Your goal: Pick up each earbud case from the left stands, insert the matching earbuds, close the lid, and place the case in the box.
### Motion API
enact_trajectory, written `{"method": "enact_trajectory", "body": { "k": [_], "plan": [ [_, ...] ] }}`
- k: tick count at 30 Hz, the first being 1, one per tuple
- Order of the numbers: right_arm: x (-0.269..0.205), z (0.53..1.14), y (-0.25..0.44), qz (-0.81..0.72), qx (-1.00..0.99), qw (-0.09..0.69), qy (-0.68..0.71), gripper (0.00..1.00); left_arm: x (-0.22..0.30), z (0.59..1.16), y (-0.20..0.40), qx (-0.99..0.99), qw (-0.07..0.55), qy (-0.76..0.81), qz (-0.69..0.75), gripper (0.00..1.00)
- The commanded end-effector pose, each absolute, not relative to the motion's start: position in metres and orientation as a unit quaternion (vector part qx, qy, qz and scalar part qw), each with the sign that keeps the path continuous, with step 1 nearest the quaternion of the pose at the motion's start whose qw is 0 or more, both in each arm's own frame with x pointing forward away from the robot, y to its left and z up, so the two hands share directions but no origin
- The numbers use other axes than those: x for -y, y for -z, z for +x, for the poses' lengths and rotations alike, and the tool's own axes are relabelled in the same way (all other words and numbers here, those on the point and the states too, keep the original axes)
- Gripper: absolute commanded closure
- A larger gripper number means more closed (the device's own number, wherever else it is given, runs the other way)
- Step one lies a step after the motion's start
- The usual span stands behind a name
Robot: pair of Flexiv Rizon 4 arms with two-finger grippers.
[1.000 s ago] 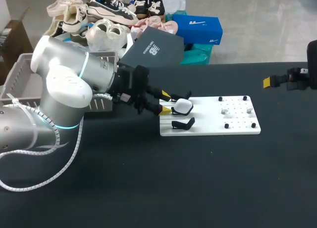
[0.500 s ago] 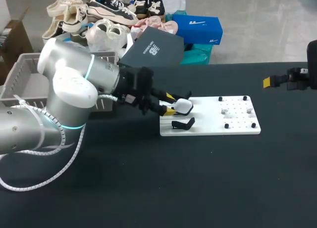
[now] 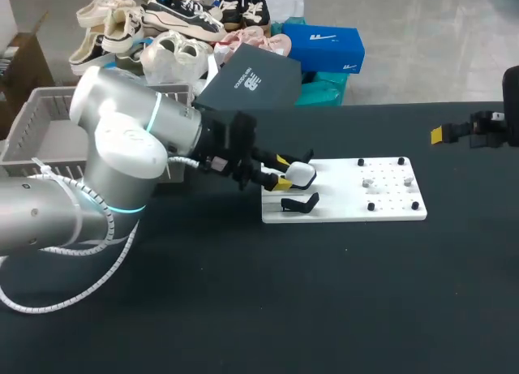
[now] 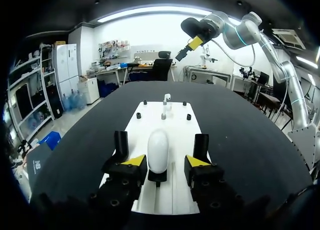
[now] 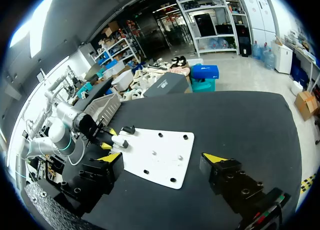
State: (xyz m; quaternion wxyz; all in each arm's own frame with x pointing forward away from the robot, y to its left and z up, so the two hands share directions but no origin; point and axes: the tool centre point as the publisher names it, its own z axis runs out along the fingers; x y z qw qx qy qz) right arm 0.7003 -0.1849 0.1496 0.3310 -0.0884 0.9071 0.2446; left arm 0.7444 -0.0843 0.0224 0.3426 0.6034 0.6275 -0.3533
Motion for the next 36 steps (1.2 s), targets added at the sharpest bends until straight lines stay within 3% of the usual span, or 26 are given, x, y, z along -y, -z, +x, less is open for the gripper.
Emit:
{"method": "enact_trajectory", "body": {
  "k": [1, 36],
  "plan": [
    [0.186, 0.701, -0.15, -0.089, -0.907, 0.33, -0.245, 0.0, 0.087, 0.749, -0.02, -0.628, 0.34, 0.356, 0.603, 0.51],
    [0.186, 0.701, -0.15, -0.089, -0.907, 0.33, -0.245, 0.0, 0.1, 0.756, -0.011, -0.625, 0.338, 0.361, 0.604, 0.58]
  ]
}}
